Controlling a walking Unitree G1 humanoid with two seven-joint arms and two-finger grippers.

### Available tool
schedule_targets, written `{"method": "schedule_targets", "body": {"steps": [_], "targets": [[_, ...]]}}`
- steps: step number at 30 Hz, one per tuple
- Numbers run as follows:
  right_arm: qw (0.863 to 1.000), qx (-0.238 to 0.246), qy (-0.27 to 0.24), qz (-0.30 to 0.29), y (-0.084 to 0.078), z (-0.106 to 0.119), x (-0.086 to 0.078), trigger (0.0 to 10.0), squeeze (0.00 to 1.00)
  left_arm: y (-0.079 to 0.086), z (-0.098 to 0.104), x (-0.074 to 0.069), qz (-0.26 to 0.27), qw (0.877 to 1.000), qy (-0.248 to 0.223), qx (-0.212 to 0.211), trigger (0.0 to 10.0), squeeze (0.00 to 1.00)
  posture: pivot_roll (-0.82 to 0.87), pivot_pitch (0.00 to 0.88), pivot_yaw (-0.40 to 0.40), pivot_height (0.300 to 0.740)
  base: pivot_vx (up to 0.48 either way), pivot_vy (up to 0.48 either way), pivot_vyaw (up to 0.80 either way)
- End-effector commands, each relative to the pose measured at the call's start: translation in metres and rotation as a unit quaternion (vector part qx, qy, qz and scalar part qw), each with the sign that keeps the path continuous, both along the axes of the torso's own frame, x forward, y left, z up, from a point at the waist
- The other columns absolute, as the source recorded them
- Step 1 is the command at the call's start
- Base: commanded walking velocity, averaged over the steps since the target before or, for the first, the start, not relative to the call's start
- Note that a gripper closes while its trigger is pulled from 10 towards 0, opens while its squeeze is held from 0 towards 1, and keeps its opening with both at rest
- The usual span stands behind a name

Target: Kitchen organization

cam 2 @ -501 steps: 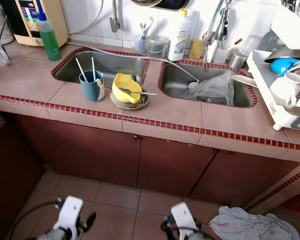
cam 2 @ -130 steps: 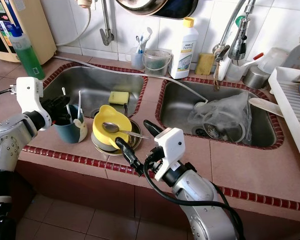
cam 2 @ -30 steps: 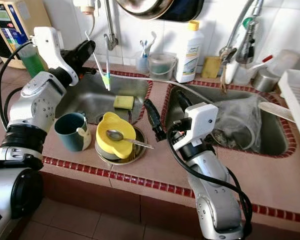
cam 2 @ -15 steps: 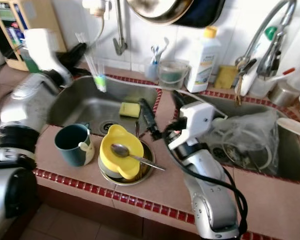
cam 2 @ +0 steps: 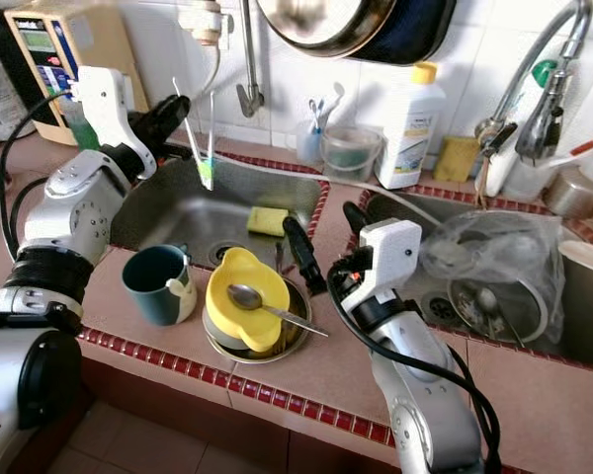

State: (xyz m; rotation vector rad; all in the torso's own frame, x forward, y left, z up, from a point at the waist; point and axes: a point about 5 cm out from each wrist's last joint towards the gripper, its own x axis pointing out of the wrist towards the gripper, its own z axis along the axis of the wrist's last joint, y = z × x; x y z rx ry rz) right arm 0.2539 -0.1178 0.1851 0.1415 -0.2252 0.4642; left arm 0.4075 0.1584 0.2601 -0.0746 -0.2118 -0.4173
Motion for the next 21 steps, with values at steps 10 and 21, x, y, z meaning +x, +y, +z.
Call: {"method": "schedule_targets", "body": {"steps": [10,21], "targets": [[1.0,-0.003,0.02,0.018,0.013,0.001,-0.03,10.0,0.0,-0.004,0.014,0.003,-0.02,0.999,-0.027,0.037,10.0,0.0,-0.09,0.067,0.06,0.74,0.0,0.0,0.0],[0.999,0.006,0.032,0.029,0.015,0.008,-0.046,10.0,0.0,-0.005,-0.003,0.006,-0.016,0.998,0.002,0.055,10.0,0.0,-0.1,0.125,0.059,0.74,0.0,0.0,0.0]]}}
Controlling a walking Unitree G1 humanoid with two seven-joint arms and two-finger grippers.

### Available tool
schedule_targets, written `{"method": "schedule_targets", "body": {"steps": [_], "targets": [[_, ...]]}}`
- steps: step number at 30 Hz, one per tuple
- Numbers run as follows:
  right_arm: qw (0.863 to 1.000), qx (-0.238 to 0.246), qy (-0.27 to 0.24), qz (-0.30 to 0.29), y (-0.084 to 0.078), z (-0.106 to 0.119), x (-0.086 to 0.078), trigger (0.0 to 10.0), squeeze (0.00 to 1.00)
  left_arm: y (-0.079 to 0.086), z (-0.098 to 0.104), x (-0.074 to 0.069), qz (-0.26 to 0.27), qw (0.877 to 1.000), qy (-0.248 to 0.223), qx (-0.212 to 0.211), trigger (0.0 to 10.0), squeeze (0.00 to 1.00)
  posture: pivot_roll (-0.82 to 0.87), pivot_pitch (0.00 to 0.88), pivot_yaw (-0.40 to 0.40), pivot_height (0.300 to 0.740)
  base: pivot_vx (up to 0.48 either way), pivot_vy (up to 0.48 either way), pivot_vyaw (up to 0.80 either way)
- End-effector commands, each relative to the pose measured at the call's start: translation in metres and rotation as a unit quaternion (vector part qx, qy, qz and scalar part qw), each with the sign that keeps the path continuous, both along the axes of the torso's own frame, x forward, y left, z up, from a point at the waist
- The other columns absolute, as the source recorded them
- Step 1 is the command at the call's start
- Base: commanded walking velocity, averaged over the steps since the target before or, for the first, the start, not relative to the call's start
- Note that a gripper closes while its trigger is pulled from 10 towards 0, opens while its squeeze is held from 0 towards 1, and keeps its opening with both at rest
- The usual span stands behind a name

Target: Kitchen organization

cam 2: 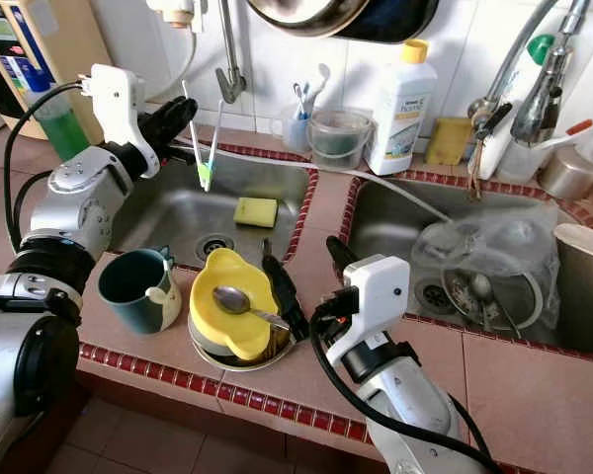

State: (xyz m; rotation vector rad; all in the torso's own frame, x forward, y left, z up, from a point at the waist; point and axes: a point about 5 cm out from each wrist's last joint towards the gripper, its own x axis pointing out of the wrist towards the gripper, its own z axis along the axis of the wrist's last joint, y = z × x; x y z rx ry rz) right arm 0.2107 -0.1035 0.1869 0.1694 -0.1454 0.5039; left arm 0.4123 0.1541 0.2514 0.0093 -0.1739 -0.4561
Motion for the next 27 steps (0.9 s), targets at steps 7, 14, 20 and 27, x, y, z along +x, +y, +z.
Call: {"method": "schedule_targets", "body": {"steps": [7,14,20,27], "targets": [[1.0,0.022,0.002,-0.006,-0.004,0.01,-0.011,10.0,0.0,0.006,-0.016,0.0,0.013,0.999,0.027,0.01,10.0,0.0,-0.12,0.139,0.06,0.74,0.0,0.0,0.0],[0.999,0.021,0.02,-0.014,-0.008,0.005,-0.019,10.0,0.0,0.013,-0.028,-0.001,0.026,0.998,0.041,0.026,10.0,0.0,-0.13,0.144,0.063,0.74,0.0,0.0,0.0],[0.999,0.02,0.027,-0.013,-0.009,0.005,-0.022,10.0,0.0,0.013,-0.043,-0.004,0.026,0.997,0.055,0.053,10.0,0.0,-0.14,0.143,0.061,0.74,0.0,0.0,0.0],[0.999,0.017,0.031,-0.012,-0.01,0.005,-0.024,10.0,0.0,0.015,-0.053,-0.006,0.034,0.994,0.065,0.08,10.0,0.0,-0.14,0.147,0.058,0.74,0.0,0.0,0.0]]}}
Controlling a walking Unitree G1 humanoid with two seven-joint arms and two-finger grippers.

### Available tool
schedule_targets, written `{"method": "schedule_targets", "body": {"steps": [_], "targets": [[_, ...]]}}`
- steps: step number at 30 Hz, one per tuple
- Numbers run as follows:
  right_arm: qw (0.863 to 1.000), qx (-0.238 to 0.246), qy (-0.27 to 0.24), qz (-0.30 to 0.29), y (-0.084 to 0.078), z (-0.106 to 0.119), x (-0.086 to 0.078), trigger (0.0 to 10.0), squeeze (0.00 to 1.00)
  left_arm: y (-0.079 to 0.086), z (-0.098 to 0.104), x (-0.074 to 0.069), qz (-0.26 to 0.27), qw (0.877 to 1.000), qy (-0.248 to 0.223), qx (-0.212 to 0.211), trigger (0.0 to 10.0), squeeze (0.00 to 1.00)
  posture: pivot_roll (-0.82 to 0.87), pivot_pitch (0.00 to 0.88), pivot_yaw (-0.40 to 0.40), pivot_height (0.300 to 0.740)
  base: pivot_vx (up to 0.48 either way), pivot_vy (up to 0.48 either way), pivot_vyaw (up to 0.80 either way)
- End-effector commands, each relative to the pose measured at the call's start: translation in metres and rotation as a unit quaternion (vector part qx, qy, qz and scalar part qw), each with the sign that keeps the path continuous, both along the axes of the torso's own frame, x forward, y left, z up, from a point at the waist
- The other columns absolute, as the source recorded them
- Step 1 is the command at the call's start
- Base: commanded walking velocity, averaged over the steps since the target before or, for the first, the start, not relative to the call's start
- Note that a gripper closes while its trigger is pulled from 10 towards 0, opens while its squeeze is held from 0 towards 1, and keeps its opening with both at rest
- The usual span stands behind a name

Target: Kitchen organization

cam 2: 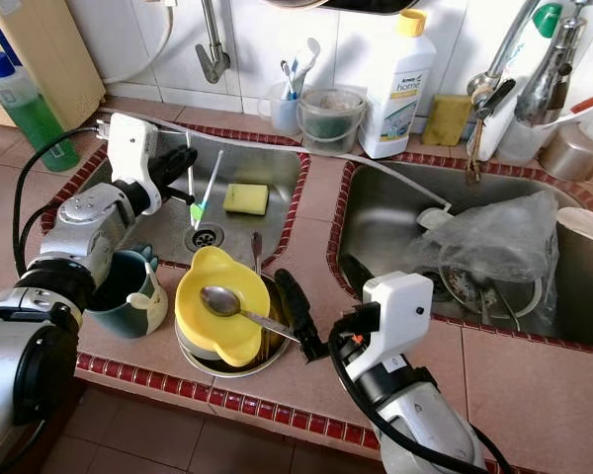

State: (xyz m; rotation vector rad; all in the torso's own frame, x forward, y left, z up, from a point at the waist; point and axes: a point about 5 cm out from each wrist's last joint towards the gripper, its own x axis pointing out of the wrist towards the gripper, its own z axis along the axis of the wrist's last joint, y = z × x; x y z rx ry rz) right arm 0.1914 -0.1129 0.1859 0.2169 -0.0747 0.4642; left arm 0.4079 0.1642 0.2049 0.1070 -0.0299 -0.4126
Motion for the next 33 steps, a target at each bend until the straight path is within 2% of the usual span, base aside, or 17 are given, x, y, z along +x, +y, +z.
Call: {"method": "schedule_targets", "body": {"steps": [1,12,13,14,15,28,33], "targets": [[1.0,0.001,-0.01,0.004,0.0,0.006,-0.005,10.0,0.0,0.005,-0.007,-0.002,0.005,1.0,0.007,0.021,10.0,0.0,-0.14,0.148,0.058,0.74,0.0,0.0,0.0],[1.0,0.0,-0.007,0.01,0.001,0.006,-0.005,10.0,0.0,0.005,-0.013,-0.003,0.002,1.0,0.017,0.023,10.0,0.0,-0.14,0.15,0.058,0.74,0.0,0.0,0.0],[1.0,0.0,-0.007,0.01,0.001,0.006,-0.005,10.0,0.0,0.006,-0.013,-0.003,0.002,1.0,0.018,0.022,10.0,0.58,-0.14,0.151,0.058,0.74,0.0,0.0,0.0],[1.0,0.0,-0.007,0.01,0.001,0.006,-0.005,10.0,0.0,0.006,-0.013,-0.003,0.002,1.0,0.018,0.022,10.0,0.58,-0.14,0.151,0.058,0.74,0.0,0.0,0.0],[1.0,0.0,-0.007,0.011,0.001,0.006,-0.005,10.0,0.0,0.006,-0.012,-0.003,0.0,1.0,0.018,0.015,10.0,1.0,-0.13,0.152,0.058,0.74,0.0,0.0,0.0],[1.0,0.0,-0.011,0.01,0.001,0.007,-0.001,10.0,0.0,0.006,-0.005,-0.001,-0.002,1.0,0.011,0.01,10.0,1.0,-0.13,0.153,0.059,0.74,0.0,0.0,0.0],[1.0,0.001,-0.022,0.006,0.0,0.009,0.005,10.0,0.0,0.007,0.009,0.001,0.001,1.0,-0.013,0.001,10.0,1.0,-0.11,0.135,0.061,0.74,0.0,0.0,0.0]]}}
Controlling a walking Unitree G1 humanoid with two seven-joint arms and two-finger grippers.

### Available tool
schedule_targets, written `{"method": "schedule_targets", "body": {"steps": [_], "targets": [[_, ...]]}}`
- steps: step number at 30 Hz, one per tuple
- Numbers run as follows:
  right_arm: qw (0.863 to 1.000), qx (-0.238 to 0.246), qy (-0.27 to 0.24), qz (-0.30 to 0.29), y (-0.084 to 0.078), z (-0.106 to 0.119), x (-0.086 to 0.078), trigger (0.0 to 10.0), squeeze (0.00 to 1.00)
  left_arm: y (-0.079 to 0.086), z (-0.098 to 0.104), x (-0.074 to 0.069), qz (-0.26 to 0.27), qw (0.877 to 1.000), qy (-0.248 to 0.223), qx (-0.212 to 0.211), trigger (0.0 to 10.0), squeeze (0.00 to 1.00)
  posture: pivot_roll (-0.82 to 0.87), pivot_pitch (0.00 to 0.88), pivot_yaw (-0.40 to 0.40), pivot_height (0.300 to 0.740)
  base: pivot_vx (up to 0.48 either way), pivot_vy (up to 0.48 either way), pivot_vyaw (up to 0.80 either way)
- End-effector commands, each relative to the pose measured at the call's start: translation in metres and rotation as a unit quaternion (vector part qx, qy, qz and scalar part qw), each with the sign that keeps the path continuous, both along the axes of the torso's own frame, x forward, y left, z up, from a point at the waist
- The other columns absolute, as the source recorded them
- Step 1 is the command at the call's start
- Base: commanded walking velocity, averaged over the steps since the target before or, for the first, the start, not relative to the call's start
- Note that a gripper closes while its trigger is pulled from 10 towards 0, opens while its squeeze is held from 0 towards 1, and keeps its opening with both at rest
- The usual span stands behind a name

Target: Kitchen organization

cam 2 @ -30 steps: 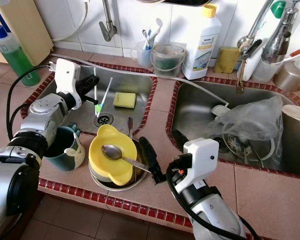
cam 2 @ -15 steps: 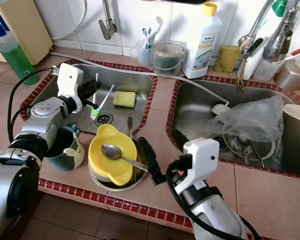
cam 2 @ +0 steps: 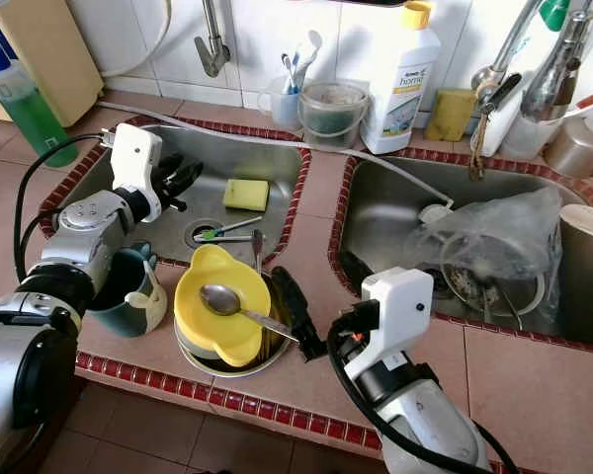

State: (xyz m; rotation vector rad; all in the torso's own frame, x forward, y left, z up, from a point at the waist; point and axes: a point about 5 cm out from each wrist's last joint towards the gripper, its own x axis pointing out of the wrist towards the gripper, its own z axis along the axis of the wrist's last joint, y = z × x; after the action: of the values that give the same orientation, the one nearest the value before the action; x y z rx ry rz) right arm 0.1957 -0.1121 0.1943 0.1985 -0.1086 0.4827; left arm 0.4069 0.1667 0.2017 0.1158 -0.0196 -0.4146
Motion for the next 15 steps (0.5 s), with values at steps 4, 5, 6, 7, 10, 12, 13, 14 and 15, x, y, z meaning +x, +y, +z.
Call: {"method": "schedule_targets", "body": {"steps": [4,5,6,7,10,12,13,14,15], "targets": [[1.0,0.006,-0.015,0.001,-0.001,0.003,0.008,10.0,0.0,0.008,0.023,0.003,0.009,0.999,-0.034,-0.021,10.0,0.35,-0.11,0.119,0.06,0.74,0.0,0.0,0.0],[1.0,0.005,-0.021,0.003,0.0,0.004,0.011,10.0,0.0,0.009,0.028,0.004,0.011,0.999,-0.043,-0.026,10.0,0.0,-0.1,0.101,0.058,0.74,0.0,0.0,0.0],[1.0,0.005,-0.021,0.003,0.0,0.004,0.011,10.0,0.0,0.009,0.028,0.004,0.011,0.999,-0.043,-0.026,10.0,0.0,-0.1,0.101,0.058,0.74,0.0,0.0,0.0],[1.0,0.004,-0.026,0.005,-0.001,0.005,0.014,10.0,0.0,0.009,0.032,0.004,0.013,0.998,-0.051,-0.035,10.0,0.0,-0.1,0.094,0.057,0.74,0.0,0.0,0.0],[0.999,0.003,-0.032,0.006,-0.002,0.006,0.019,10.0,0.0,0.01,0.036,0.004,0.015,0.997,-0.058,-0.046,10.0,0.0,-0.09,0.074,0.055,0.74,0.0,0.0,0.0],[0.999,0.002,-0.04,0.005,-0.003,0.007,0.024,10.0,0.0,0.012,0.041,0.004,0.019,0.996,-0.069,-0.061,10.0,0.0,-0.08,0.048,0.051,0.74,0.0,0.0,0.0],[0.999,0.001,-0.043,0.004,-0.003,0.008,0.027,10.0,0.0,0.012,0.042,0.003,0.02,0.995,-0.074,-0.066,10.0,0.0,-0.08,0.043,0.05,0.74,0.0,0.0,0.0],[0.999,0.0,-0.052,0.001,-0.004,0.008,0.034,10.0,0.0,0.014,0.044,0.002,0.025,0.993,-0.085,-0.072,10.0,0.0,-0.07,0.019,0.047,0.74,0.0,0.0,0.0],[0.999,0.0,-0.054,0.0,-0.004,0.008,0.036,10.0,0.0,0.014,0.044,0.001,0.027,0.993,-0.088,-0.074,10.0,0.0,-0.06,0.014,0.046,0.74,0.0,0.0,0.0]]}}
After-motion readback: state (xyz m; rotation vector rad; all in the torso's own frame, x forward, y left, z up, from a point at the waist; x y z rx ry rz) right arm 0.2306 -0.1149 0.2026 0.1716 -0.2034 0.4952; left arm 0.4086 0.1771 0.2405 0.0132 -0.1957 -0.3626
